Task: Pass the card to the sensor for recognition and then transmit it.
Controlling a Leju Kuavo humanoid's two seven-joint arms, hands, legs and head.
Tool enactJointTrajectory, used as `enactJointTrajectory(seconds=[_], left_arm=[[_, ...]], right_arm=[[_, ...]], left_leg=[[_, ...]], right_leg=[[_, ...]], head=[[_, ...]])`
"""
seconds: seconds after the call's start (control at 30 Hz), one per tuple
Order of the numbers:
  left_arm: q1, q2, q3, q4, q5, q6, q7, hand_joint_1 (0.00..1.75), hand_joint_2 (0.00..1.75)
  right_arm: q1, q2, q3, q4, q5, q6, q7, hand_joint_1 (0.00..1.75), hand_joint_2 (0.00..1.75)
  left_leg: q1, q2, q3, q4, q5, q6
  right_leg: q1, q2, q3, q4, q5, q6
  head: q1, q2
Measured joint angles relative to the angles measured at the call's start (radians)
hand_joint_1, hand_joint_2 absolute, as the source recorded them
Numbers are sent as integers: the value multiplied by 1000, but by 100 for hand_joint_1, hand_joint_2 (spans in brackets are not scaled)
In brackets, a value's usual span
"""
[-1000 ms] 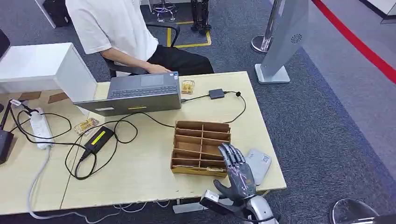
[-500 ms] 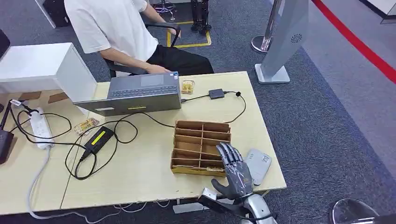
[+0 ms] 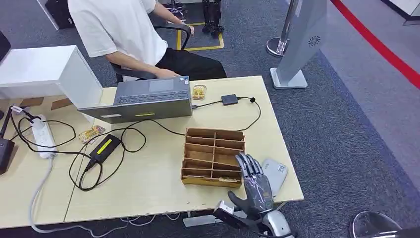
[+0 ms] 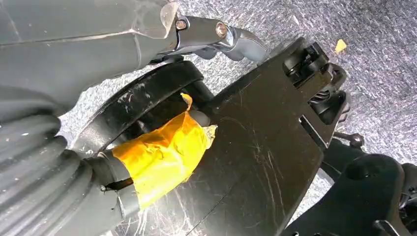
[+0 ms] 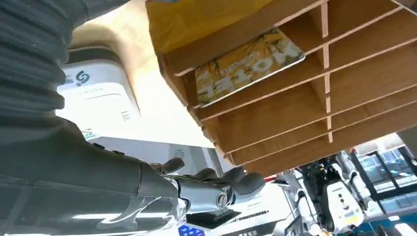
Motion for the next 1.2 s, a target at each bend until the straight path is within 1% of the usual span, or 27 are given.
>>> enactJointTrajectory(seconds=[0.4,1.2], left_arm=[[0,0,6,0,-3,0,0,0,175],[0,-1,6,0,-14,-1,-1,0,175]], right_arm=[[21,-15,-5,-43,2,0,7,0,175],[22,-18,7,-33,0,3,2,0,175]], left_leg=[[0,0,0,0,0,0],[0,0,0,0,0,0]], right_leg=[[0,0,0,0,0,0],[0,0,0,0,0,0]], head=[[0,0],[0,0]])
